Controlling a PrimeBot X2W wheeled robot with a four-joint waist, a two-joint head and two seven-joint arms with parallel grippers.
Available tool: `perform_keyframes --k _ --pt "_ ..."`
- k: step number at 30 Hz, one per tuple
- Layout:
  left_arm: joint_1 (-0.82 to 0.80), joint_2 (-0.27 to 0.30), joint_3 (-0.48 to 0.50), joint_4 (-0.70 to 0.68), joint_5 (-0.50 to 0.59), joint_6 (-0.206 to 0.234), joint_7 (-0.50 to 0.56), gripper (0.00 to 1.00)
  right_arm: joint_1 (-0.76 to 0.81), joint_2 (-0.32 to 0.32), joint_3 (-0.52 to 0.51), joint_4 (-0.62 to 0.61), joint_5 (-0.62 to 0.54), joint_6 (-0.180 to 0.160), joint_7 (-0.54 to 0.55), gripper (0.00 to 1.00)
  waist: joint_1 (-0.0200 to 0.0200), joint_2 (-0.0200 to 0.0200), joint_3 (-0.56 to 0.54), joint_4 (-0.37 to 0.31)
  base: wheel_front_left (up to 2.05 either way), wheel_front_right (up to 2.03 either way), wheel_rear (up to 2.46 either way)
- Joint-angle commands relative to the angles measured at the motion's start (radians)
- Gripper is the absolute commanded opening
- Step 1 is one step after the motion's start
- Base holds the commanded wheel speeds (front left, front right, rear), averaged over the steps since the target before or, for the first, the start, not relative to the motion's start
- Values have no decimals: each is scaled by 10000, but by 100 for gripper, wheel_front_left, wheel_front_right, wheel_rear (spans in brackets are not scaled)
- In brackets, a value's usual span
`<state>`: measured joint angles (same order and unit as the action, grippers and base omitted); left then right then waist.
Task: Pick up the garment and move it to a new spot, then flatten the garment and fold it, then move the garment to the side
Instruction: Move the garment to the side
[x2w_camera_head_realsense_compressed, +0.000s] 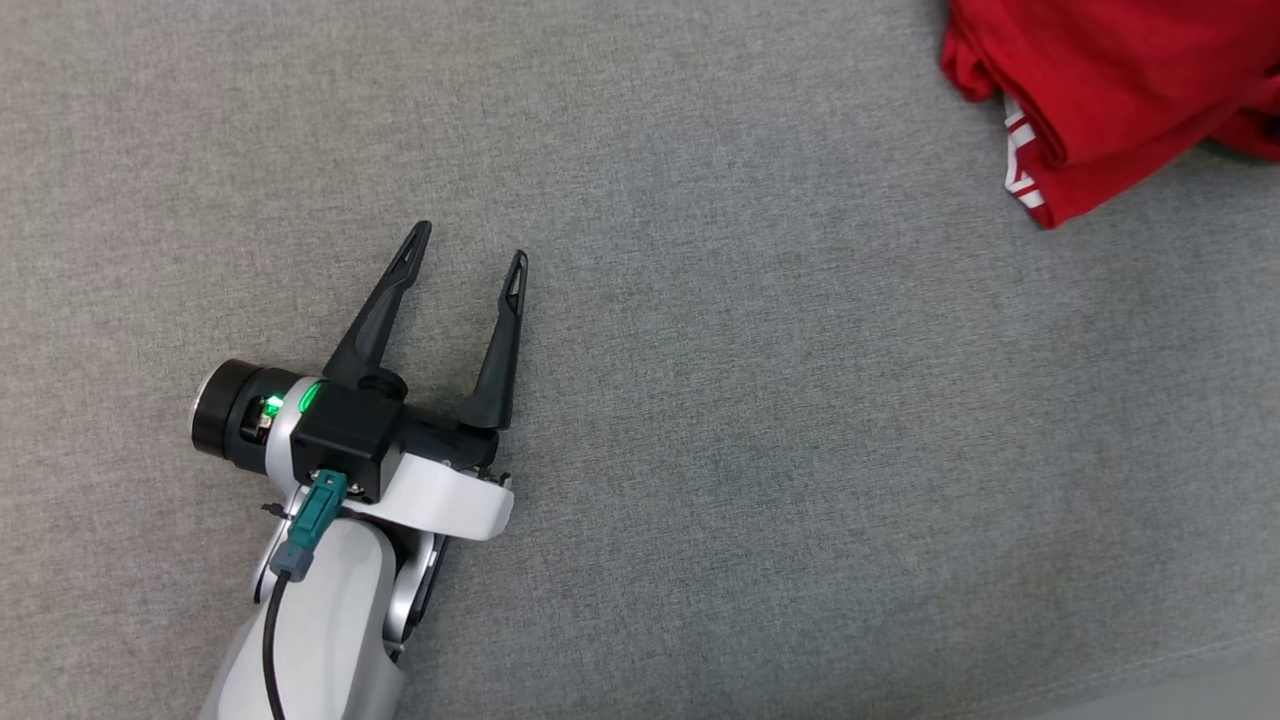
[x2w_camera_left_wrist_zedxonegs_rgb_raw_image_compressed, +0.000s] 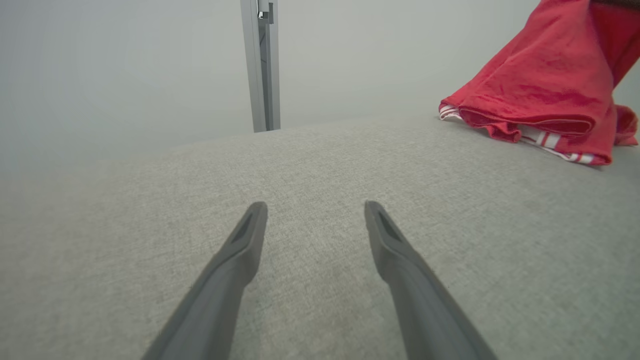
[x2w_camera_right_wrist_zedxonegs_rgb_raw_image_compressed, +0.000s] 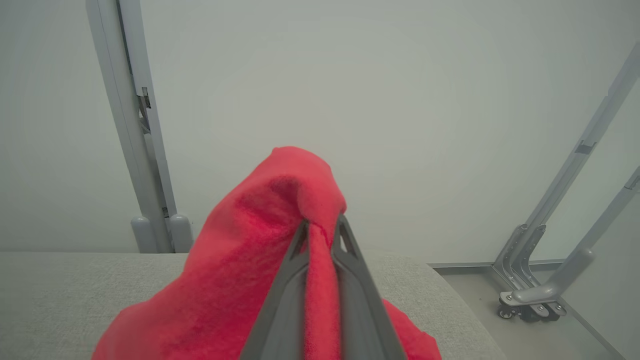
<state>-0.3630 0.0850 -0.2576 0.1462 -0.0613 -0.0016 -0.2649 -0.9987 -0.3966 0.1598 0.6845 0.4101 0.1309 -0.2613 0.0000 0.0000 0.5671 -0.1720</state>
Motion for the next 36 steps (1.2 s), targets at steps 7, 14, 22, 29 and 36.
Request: perform_keyframes --k 7,14,22,29,36 --pt "-107 174 -66 291 66 53 32 100 271 -320 -1198 356 -463 -2 -58 0 0 0 172 230 0 0 0" --pt "-65 218 -124 291 19 93 36 100 183 -276 -1797 1252 -857 -2 -58 52 0 0 222 399 0 0 0" --pt "-132 105 -277 322 -117 107 43 100 149 89 -2814 781 -2682 -2 -58 100 0 0 78 568 0 0 0" --pt "48 -64 -257 248 -377 192 19 100 862 1097 -2214 -578 -3196 -2 -58 100 0 0 -468 703 0 0 0" --pt "378 -204 -22 186 -999 383 13 100 1741 1591 -631 -1354 -2424 -2 -58 100 0 0 -1289 937 0 0 0"
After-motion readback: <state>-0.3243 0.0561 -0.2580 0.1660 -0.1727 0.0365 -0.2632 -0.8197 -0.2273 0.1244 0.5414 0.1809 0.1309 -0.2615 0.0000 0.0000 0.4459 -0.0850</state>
